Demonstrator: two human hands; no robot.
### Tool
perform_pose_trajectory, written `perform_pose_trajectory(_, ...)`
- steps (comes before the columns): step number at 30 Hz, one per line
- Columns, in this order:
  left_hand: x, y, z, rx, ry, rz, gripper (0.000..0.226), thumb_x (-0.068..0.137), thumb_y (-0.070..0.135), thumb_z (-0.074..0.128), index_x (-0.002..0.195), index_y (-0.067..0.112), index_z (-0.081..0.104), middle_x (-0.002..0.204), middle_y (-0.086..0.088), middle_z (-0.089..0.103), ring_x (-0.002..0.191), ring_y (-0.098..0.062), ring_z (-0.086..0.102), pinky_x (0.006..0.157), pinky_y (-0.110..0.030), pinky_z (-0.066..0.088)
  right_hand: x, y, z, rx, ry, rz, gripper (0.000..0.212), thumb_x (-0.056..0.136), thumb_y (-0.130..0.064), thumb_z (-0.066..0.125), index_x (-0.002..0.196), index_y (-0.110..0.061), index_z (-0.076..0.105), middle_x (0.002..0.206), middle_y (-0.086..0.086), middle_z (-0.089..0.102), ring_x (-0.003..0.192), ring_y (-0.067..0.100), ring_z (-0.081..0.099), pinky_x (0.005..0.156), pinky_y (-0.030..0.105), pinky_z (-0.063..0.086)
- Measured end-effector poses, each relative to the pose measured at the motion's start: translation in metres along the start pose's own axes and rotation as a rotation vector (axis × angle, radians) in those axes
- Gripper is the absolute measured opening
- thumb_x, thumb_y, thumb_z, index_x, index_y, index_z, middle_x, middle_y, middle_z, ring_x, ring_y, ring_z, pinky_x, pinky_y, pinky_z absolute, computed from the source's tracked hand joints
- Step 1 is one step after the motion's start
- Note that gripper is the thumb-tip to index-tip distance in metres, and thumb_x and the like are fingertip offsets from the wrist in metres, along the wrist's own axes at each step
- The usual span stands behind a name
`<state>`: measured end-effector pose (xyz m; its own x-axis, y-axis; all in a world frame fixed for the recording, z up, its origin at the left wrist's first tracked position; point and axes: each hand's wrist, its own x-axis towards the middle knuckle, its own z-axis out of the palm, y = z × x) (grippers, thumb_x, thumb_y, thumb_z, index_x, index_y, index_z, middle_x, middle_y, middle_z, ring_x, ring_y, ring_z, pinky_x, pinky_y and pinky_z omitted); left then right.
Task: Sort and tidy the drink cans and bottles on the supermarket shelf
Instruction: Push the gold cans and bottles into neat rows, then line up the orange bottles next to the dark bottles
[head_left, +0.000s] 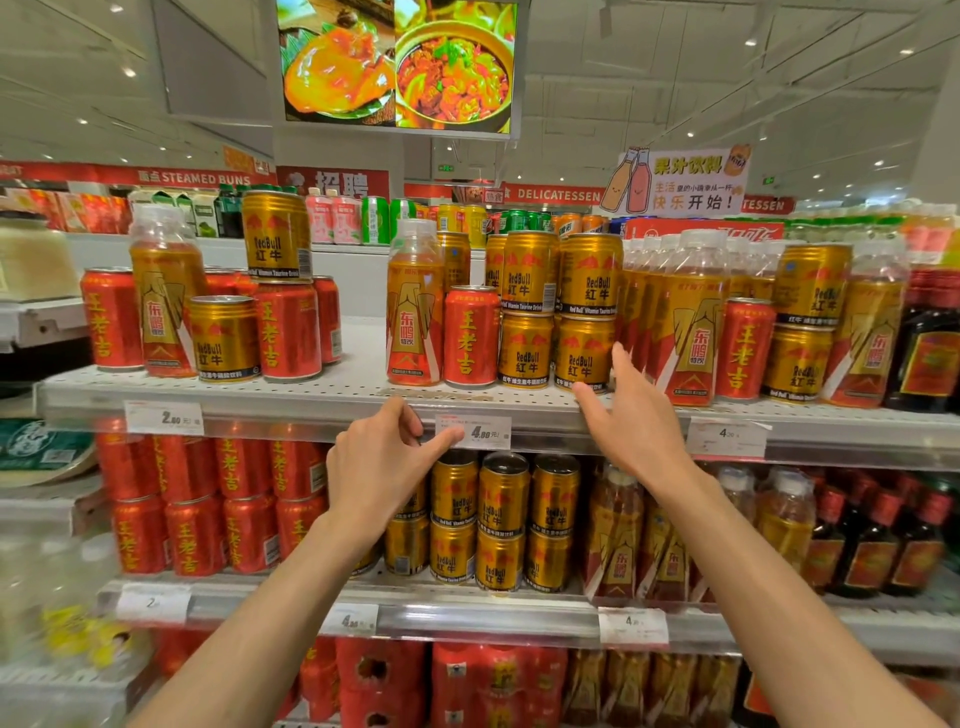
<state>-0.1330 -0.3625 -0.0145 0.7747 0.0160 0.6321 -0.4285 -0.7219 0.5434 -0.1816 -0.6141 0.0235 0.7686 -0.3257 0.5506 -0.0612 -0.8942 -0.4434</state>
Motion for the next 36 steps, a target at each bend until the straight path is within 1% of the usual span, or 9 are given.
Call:
perform_pose_trajectory(3,-0.006,0.0,0.001,0.003,-0.005,0.006,0.041,0.086,0.068,0.065,0.084,0.027,0.058,0.07,0.012,0.066,0.075,-0.018,0.067,0.068,-0.036,0.055,-0.032,0.007,0.006,-0.022,0.083,-0.105,0.064,0.101,-0.049,0.048,0.154,-0.014,0.037,0.161,0.006,0.038,0.15,0.022,0.031,0.125,0.046,0.019)
perform_pose_trajectory(7,-0.025,-0.007,0.006,-0.039,-0.075,0.103,0.026,0.094,0.052,0.063,0.103,0.028,0.063,0.094,0.013,0.06,0.085,-0.014,0.063,0.072,-0.037,0.055,-0.088,0.021,0.026,-0.059,0.116,-0.169,0.064,0.099,-0.047,0.053,0.154,-0.02,0.037,0.168,0.004,0.022,0.155,0.02,0.014,0.125,0.046,0.019)
perform_pose_trajectory(11,-0.05,-0.023,0.013,-0.068,-0.249,0.16,0.035,0.094,0.051,0.063,0.122,0.029,0.061,0.108,0.015,0.063,0.105,-0.008,0.06,0.086,-0.034,0.054,-0.147,0.036,0.046,-0.045,-0.188,-0.025,0.066,0.099,-0.054,0.046,0.158,-0.029,0.028,0.166,-0.009,0.022,0.152,0.012,0.022,0.123,0.036,0.025)
perform_pose_trajectory(14,-0.067,-0.035,0.022,-0.049,-0.422,0.133,0.044,0.094,0.056,0.06,0.13,0.03,0.056,0.117,0.015,0.066,0.109,-0.008,0.063,0.09,-0.035,0.055,-0.17,0.051,0.053,-0.075,-0.449,0.105,0.064,0.099,-0.057,0.046,0.157,-0.034,0.029,0.159,-0.016,0.034,0.142,0.006,0.039,0.113,0.029,0.04)
perform_pose_trajectory(17,-0.079,-0.041,0.03,-0.057,-0.572,0.084,0.042,0.094,0.056,0.061,0.127,0.029,0.058,0.11,0.016,0.067,0.099,-0.007,0.065,0.085,-0.031,0.053,-0.175,0.057,0.047,-0.123,-0.537,0.137,0.058,0.098,-0.055,0.051,0.15,-0.031,0.043,0.148,-0.013,0.052,0.133,0.007,0.05,0.108,0.03,0.045)
perform_pose_trajectory(21,-0.091,-0.035,0.038,-0.12,-0.653,0.03,0.037,0.095,0.053,0.063,0.122,0.028,0.062,0.104,0.014,0.069,0.09,-0.006,0.064,0.078,-0.027,0.05,-0.172,0.065,0.035,-0.12,-0.559,0.17,0.051,0.098,-0.053,0.054,0.143,-0.029,0.053,0.132,-0.012,0.065,0.121,0.009,0.06,0.1,0.031,0.051)
perform_pose_trajectory(27,-0.105,-0.004,0.053,-0.135,-0.68,-0.023,0.031,0.096,0.051,0.063,0.115,0.027,0.065,0.106,0.013,0.07,0.094,-0.005,0.067,0.085,-0.034,0.057,-0.159,0.096,0.014,-0.058,-0.59,0.141,0.042,0.098,-0.052,0.052,0.135,-0.032,0.059,0.116,-0.016,0.067,0.101,0.003,0.063,0.086,0.029,0.055)
perform_pose_trajectory(31,-0.117,0.039,0.07,-0.129,-0.59,-0.035,0.029,0.095,0.049,0.065,0.113,0.026,0.068,0.1,0.015,0.07,0.093,-0.004,0.066,0.08,-0.028,0.054,-0.142,0.13,-0.008,-0.049,-0.566,0.06,0.041,0.097,-0.055,0.051,0.132,-0.035,0.061,0.115,-0.021,0.066,0.099,0.002,0.061,0.088,0.031,0.056)
perform_pose_trajectory(36,-0.131,0.111,0.101,-0.19,-0.465,-0.106,0.023,0.095,0.047,0.066,0.107,0.028,0.069,0.093,0.017,0.071,0.089,-0.001,0.066,0.08,-0.029,0.056,-0.118,0.182,-0.049,-0.005,-0.537,-0.037,0.033,0.099,-0.047,0.055,0.127,-0.033,0.063,0.118,-0.017,0.068,0.1,0.001,0.06,0.086,0.022,0.05)
